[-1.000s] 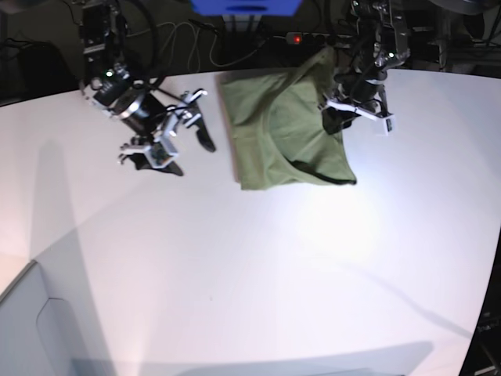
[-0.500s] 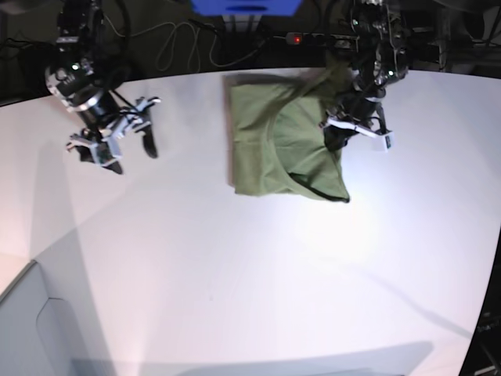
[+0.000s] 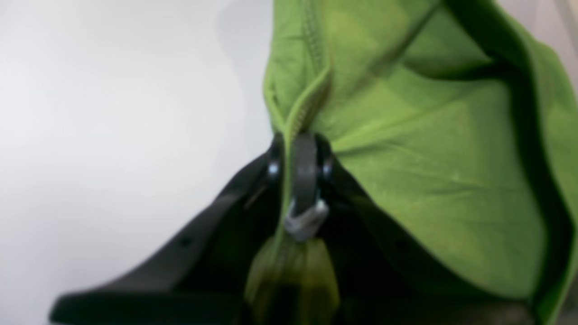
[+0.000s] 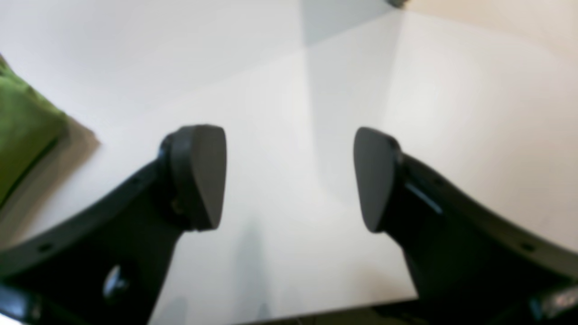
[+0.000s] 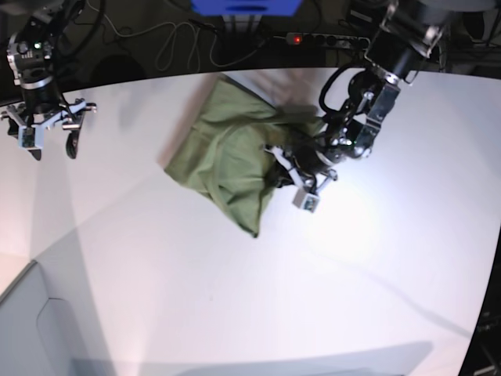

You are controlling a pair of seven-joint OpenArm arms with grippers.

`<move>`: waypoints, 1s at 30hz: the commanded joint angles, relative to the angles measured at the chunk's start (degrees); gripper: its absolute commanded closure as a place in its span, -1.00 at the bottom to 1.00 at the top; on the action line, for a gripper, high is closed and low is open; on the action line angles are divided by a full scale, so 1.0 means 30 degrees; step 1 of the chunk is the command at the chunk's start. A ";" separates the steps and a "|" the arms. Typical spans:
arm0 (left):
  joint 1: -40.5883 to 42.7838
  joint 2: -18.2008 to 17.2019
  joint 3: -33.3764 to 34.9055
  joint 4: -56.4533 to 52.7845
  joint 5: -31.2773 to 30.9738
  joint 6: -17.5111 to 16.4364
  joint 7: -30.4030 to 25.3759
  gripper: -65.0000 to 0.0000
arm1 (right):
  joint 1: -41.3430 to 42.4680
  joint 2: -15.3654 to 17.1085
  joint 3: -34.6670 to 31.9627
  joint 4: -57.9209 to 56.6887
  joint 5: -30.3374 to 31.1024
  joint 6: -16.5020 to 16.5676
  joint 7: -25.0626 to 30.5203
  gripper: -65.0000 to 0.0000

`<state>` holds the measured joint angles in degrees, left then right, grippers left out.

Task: Fold the T-shirt properly
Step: 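Drag the bundle with the left gripper toward the right arm's side and flatten it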

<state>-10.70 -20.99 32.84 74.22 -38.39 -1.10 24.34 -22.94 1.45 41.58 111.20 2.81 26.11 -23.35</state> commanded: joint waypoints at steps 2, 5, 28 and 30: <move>-0.1723 -0.0050 0.2138 -0.1193 0.0621 0.0353 0.1104 1.00 | -0.0251 0.0175 0.0718 0.0341 0.0251 0.0279 0.0532 -0.30; -0.4009 0.0155 0.5859 -0.2570 0.1647 0.0324 0.1104 1.00 | -0.0339 0.0116 0.1509 0.0341 0.0251 0.0279 0.0532 -0.30; -0.7994 0.3877 1.4328 -0.3215 1.0233 -0.5039 0.1104 1.00 | -0.0603 -0.2169 0.3824 0.0341 0.0221 0.0279 0.0532 -0.30; -0.7994 0.3906 1.3683 -0.3156 1.0233 -0.4921 0.1104 0.78 | -0.0603 -0.2257 0.3824 0.0341 0.0221 0.0279 0.0532 -0.30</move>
<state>-34.81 -8.97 73.52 65.12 -8.16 -14.37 23.94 -24.64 -6.02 52.73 111.20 2.83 26.11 -23.44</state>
